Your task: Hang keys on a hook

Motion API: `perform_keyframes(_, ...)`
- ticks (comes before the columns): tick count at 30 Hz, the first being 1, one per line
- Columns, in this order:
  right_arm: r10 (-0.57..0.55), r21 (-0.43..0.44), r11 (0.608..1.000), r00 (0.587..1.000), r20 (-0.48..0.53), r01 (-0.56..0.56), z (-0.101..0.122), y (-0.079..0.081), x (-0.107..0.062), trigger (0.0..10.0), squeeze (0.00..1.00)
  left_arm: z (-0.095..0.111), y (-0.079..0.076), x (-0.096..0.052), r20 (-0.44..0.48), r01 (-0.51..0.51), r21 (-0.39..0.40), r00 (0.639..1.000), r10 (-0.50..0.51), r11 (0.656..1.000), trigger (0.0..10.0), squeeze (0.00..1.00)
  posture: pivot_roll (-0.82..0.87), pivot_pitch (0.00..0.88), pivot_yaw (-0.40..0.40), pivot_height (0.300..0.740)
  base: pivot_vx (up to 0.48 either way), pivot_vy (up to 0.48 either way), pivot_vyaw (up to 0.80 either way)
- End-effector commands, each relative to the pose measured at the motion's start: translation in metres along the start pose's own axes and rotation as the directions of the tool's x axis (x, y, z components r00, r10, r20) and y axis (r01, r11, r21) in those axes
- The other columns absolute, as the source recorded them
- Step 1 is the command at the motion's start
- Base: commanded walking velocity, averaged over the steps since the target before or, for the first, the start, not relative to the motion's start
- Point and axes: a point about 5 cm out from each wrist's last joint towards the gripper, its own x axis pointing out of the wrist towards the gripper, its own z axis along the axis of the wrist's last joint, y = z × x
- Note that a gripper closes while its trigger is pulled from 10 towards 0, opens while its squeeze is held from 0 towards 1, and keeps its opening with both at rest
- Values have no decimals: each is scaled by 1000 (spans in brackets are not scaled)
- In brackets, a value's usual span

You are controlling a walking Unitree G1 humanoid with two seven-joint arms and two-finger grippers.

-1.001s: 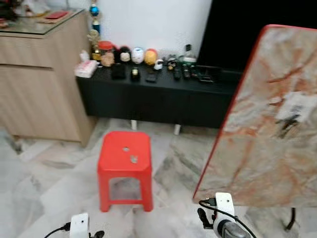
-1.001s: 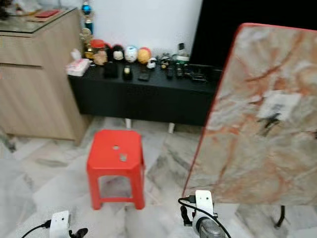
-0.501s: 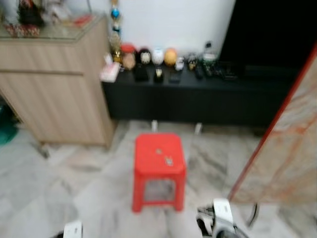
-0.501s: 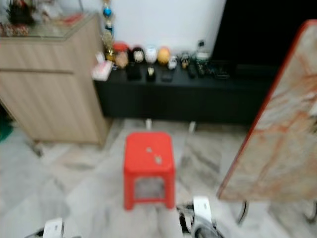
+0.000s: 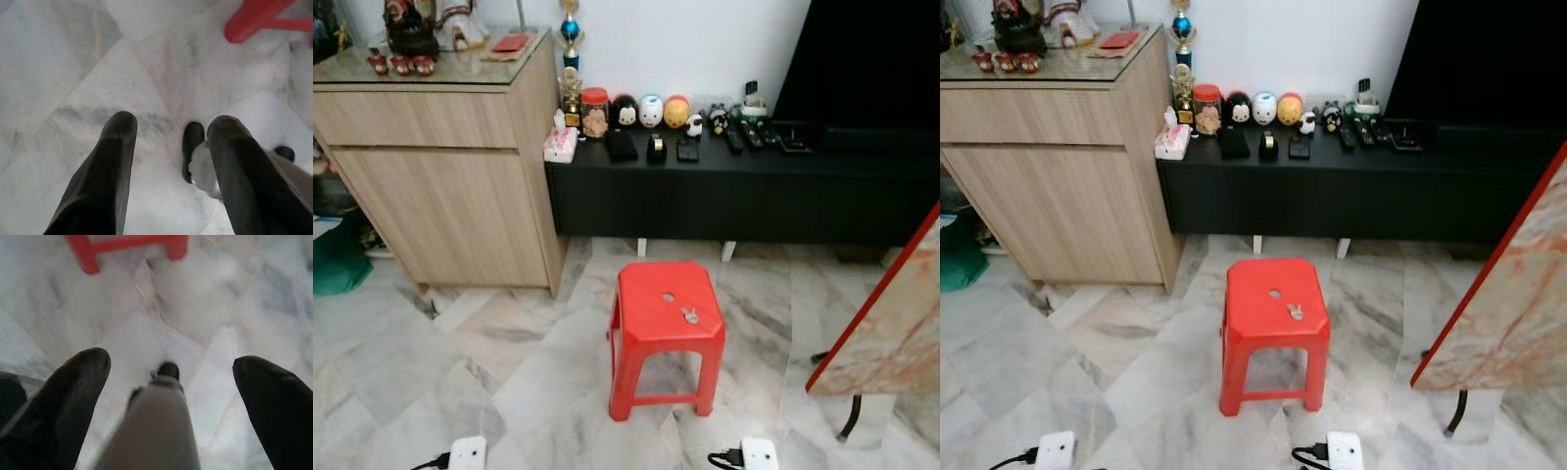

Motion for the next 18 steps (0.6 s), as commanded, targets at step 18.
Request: perform_keyframes(18, -51, 82, 995, 999, 0, 51, -5, -10, -2, 10000, 0, -33, 34, -15, -79, -28, 0, 997, 28, 1000, 10000, 0, 65, 0, -47, 740, 0, 0, 0)
